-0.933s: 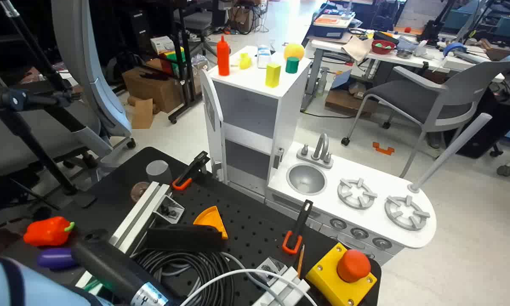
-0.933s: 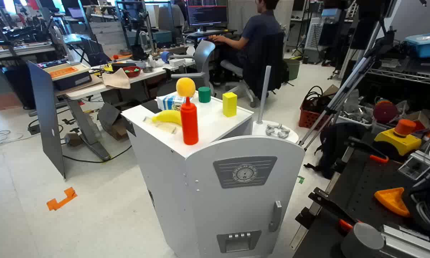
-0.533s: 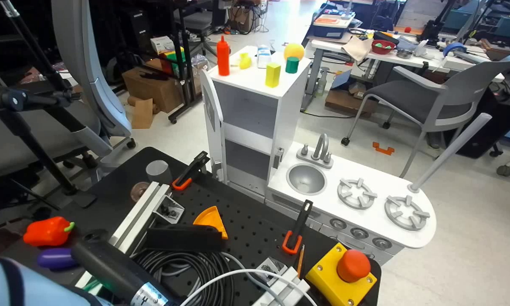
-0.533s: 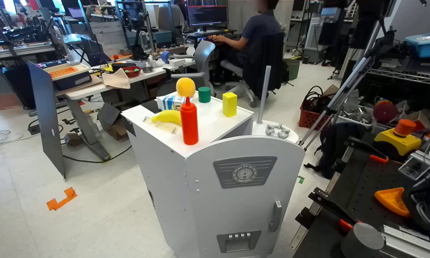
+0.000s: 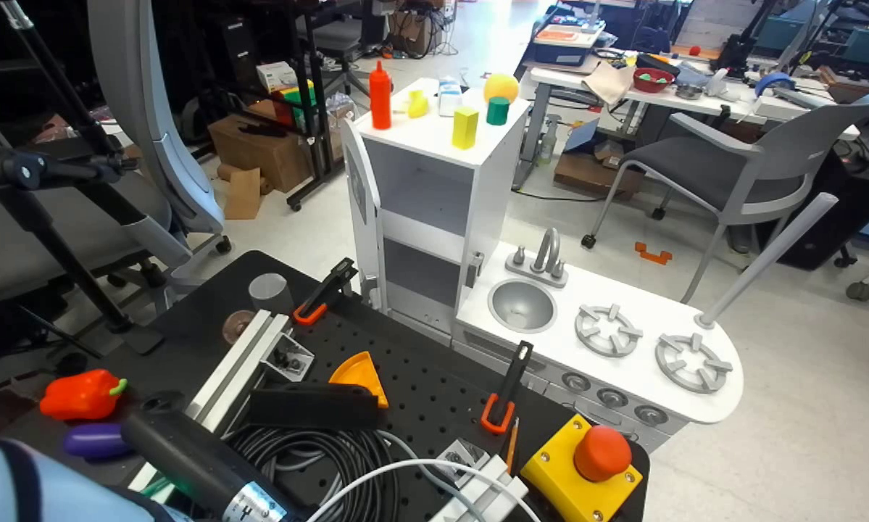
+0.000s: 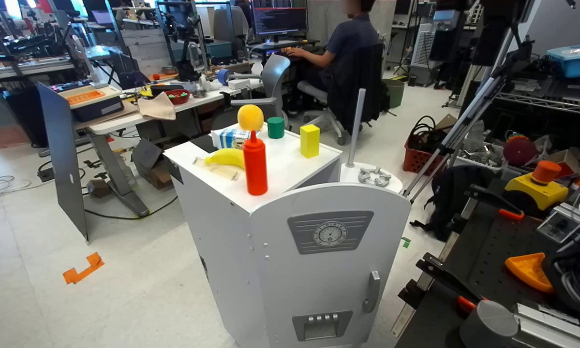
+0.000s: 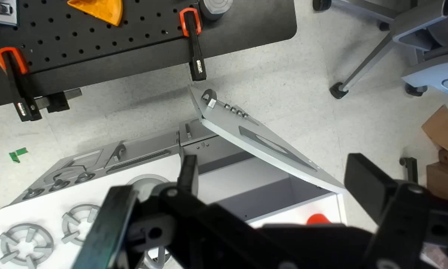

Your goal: Close the cabinet door on the left

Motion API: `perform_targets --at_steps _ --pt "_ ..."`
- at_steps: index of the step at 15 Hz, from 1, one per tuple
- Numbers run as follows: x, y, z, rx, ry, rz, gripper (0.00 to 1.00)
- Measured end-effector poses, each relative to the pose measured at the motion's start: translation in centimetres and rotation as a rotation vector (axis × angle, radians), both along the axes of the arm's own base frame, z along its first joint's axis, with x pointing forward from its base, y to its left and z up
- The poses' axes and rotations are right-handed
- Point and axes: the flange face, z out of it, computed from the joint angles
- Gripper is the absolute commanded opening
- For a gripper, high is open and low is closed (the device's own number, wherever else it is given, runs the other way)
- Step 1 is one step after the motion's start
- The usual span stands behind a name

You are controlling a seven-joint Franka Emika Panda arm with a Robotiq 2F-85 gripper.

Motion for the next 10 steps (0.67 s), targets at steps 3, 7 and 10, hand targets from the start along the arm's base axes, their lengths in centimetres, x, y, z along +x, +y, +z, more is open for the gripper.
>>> perform_targets --at_steps 3,7,10 --pt "0.0 0.0 0.0 0.000 0.000 0.000 1.00" --pt "-0.1 0.0 -0.5 -0.003 0.011 0.002 1.00" --pt "0.0 0.4 -1.7 -0.010 0.042 0.005 1.00"
